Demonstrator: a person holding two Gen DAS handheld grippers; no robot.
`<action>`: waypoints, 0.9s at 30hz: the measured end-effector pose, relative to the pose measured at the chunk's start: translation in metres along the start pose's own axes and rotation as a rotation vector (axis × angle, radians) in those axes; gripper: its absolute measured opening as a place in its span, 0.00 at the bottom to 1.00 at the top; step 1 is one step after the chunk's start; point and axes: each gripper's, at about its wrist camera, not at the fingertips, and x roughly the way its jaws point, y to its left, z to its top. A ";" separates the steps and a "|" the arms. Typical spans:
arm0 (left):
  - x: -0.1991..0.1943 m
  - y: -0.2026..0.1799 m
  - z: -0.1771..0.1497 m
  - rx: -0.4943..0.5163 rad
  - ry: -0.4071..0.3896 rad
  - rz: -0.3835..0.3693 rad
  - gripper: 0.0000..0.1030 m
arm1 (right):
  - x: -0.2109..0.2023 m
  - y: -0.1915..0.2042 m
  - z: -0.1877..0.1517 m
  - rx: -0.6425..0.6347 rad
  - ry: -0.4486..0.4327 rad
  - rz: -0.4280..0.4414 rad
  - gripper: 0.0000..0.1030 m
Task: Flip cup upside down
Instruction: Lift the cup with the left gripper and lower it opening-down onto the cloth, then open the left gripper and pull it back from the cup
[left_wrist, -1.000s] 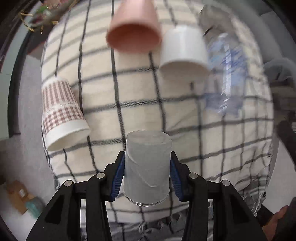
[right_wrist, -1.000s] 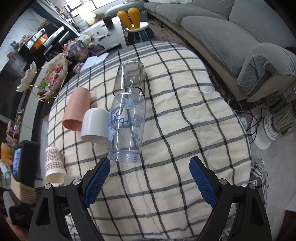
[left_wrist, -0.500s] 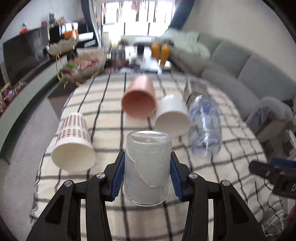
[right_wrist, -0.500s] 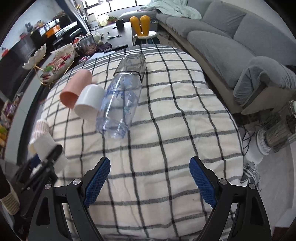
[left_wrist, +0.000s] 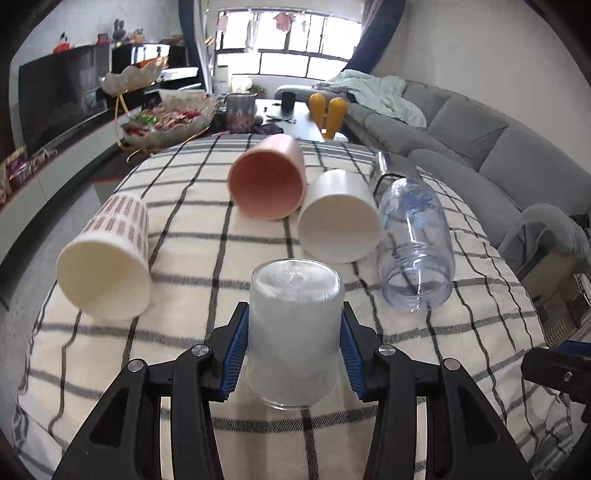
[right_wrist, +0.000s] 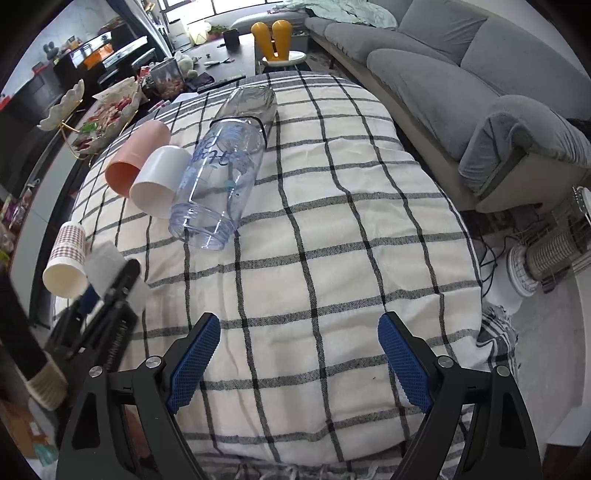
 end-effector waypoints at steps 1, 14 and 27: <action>0.000 0.001 -0.001 -0.006 0.008 0.007 0.45 | 0.000 0.000 0.000 0.000 0.002 0.002 0.85; -0.020 0.001 -0.005 -0.006 0.068 0.025 0.66 | -0.016 0.000 -0.001 -0.012 -0.044 0.013 0.85; -0.088 0.008 0.002 -0.011 0.060 0.092 0.82 | -0.046 0.010 -0.005 -0.082 -0.210 0.043 0.85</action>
